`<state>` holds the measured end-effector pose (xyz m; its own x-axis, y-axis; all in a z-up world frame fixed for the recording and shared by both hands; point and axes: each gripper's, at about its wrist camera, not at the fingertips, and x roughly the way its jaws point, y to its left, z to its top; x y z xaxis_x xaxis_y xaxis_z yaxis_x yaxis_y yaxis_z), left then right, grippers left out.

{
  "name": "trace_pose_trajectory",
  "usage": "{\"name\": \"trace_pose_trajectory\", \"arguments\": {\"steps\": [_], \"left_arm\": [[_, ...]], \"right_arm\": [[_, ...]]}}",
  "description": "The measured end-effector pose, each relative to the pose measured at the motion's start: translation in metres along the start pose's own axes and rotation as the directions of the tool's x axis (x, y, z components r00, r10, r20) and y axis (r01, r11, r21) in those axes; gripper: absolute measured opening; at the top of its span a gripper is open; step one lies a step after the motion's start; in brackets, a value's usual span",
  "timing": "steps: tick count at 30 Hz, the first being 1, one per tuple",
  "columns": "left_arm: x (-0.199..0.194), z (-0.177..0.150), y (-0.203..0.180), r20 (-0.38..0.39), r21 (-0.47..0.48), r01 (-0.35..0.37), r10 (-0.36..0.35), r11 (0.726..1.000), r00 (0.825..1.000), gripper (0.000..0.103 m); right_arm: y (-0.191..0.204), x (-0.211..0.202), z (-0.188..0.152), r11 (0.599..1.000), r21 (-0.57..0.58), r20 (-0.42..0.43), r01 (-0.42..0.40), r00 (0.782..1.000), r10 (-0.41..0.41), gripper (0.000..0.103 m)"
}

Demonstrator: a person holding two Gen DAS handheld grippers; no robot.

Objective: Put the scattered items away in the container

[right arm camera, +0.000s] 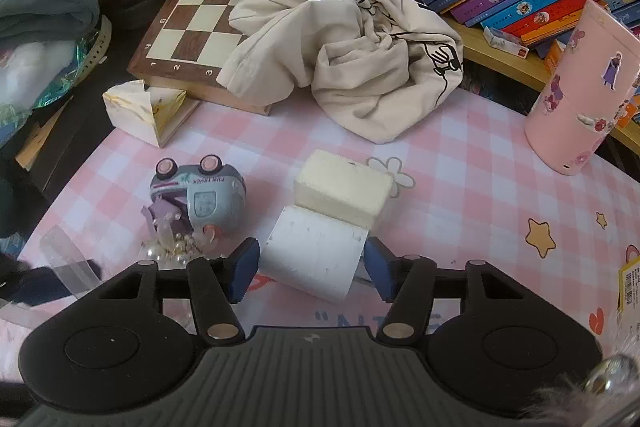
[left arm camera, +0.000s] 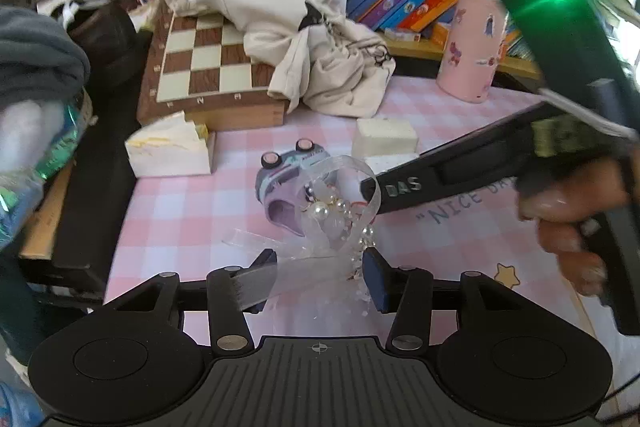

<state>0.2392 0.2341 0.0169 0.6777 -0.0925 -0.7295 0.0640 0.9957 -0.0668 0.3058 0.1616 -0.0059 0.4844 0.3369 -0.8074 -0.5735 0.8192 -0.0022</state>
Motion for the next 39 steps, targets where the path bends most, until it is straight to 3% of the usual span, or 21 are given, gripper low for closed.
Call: {"name": "trace_pose_trajectory", "arguments": {"steps": [10, 15, 18, 20, 22, 39], "left_arm": [[0.018, 0.001, 0.011, -0.032, -0.092, -0.011, 0.008, 0.996, 0.999, 0.047], [0.022, 0.0, 0.011, -0.042, -0.117, 0.023, -0.028, 0.993, 0.999, 0.045], [0.022, 0.0, 0.013, -0.047, -0.161, 0.052, -0.06, 0.986, 0.997, 0.033], [0.02, 0.001, 0.012, -0.052, -0.174, 0.079, -0.089, 0.982, 0.995, 0.019], [0.017, 0.001, 0.011, -0.055, -0.175, 0.086, -0.097, 0.981, 0.994, 0.015], [-0.044, 0.002, -0.004, 0.031, -0.133, 0.158, -0.155, 0.979, 0.987, 0.012]], "right_arm": [[-0.007, -0.006, -0.01, 1.0, -0.001, 0.0, 0.009, 1.0, -0.009, 0.053], [-0.004, -0.007, -0.013, 0.999, -0.038, 0.007, 0.016, 1.0, -0.016, 0.053], [-0.004, -0.007, -0.014, 0.998, -0.057, 0.011, 0.01, 1.0, -0.01, 0.053], [-0.007, -0.01, -0.014, 0.999, -0.049, 0.006, -0.001, 1.0, 0.002, 0.052], [-0.011, -0.013, -0.016, 1.0, -0.025, -0.004, -0.012, 1.0, 0.011, 0.052], [-0.035, -0.082, -0.077, 0.997, 0.066, -0.023, -0.034, 0.999, 0.035, 0.052]]}}
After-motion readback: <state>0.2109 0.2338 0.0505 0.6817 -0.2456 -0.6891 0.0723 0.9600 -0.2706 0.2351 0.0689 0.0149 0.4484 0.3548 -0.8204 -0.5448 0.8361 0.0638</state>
